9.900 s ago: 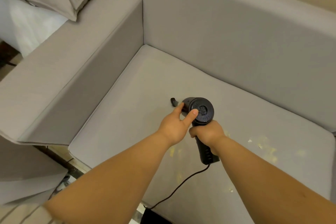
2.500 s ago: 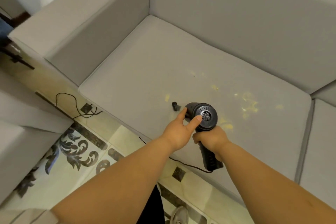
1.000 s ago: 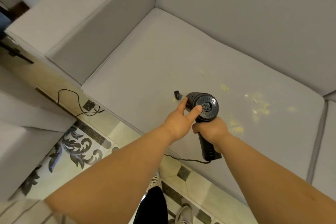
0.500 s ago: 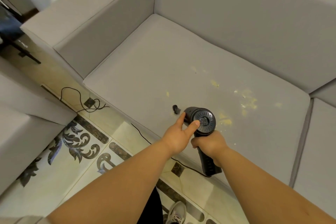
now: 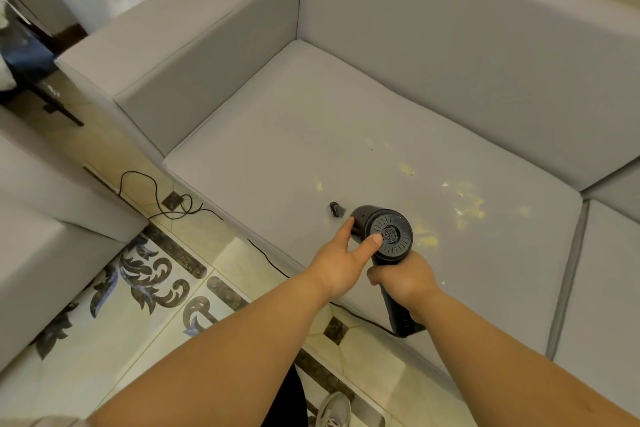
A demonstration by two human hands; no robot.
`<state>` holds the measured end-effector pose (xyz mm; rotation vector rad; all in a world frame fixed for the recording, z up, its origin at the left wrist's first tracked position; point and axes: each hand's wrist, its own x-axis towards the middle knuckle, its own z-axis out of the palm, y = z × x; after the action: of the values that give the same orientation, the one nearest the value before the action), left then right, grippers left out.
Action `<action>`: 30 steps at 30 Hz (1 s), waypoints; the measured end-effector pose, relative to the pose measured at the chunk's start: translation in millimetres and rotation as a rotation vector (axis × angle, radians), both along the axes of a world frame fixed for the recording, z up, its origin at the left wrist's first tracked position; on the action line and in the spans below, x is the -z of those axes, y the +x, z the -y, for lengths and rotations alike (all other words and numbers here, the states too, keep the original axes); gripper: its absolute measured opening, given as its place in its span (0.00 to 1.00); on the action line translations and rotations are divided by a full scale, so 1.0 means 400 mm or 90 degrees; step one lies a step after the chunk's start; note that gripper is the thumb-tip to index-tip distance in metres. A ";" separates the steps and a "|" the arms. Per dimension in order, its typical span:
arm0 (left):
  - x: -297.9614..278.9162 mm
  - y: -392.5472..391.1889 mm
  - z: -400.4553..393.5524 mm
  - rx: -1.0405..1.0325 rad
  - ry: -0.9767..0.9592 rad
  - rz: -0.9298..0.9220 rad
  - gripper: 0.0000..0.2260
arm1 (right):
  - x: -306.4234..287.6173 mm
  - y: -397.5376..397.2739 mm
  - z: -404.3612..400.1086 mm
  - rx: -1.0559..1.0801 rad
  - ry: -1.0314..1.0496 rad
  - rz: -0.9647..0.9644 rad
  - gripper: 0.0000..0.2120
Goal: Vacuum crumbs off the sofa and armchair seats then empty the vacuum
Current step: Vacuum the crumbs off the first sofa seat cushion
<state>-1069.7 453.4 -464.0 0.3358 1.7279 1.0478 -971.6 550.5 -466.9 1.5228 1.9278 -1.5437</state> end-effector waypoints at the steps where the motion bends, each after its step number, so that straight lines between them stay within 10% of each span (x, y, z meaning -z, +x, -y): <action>1: -0.003 -0.015 -0.002 -0.004 0.002 -0.001 0.35 | -0.003 -0.016 -0.003 -0.003 0.003 -0.003 0.13; 30: 0.032 -0.311 -0.082 0.008 -0.031 -0.020 0.31 | 0.037 -0.319 -0.062 0.019 -0.024 0.056 0.10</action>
<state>-1194.2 486.3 -476.7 0.3335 1.7744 0.9954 -1099.1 575.2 -481.9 1.5831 1.8259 -1.4898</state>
